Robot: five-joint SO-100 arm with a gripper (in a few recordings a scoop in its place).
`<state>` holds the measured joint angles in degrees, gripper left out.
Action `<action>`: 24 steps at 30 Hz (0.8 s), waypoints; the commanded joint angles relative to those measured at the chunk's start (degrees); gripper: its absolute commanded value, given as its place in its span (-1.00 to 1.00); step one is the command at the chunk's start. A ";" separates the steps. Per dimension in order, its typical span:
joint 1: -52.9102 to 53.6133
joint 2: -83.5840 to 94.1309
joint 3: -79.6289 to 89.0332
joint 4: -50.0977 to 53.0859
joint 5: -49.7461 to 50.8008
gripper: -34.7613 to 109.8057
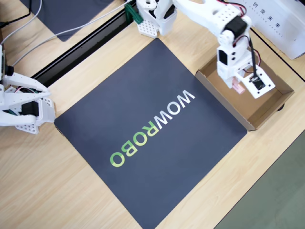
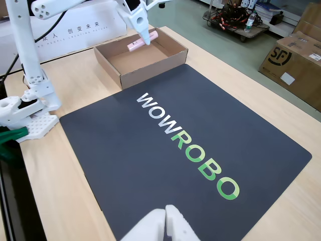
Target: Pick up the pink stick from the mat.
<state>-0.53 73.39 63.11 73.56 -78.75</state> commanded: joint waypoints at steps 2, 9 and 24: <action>-4.75 -3.87 -3.08 0.00 0.97 -0.44; -8.26 -12.30 -10.81 -0.09 1.93 -0.44; -8.00 -12.74 -10.99 0.44 1.93 -0.15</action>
<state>-8.09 58.18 54.49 73.74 -76.29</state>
